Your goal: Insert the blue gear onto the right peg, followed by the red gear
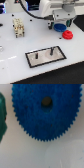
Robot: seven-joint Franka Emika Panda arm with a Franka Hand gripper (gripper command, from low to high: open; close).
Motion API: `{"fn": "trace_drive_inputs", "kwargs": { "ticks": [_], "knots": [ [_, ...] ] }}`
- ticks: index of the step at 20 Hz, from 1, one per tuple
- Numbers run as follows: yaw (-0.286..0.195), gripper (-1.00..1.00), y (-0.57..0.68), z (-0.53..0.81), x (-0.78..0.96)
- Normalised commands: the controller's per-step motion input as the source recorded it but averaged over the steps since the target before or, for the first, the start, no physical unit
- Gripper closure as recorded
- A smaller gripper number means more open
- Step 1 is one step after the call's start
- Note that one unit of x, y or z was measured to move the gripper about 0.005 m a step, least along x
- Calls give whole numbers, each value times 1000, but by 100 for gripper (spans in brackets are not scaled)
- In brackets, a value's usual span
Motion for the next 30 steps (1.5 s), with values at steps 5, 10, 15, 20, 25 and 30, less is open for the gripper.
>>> {"fn": "trace_drive_inputs", "kwargs": {
  "ticks": [5,10,15,20,25,30],
  "knots": [
    [0,-100,-23,-294,-121],
    [0,100,-7,-166,-109],
    [0,100,5,-4,-65],
    [0,100,12,-3,-165],
    [0,100,-6,11,-43],
    [0,100,-55,269,59]
  ]
}}
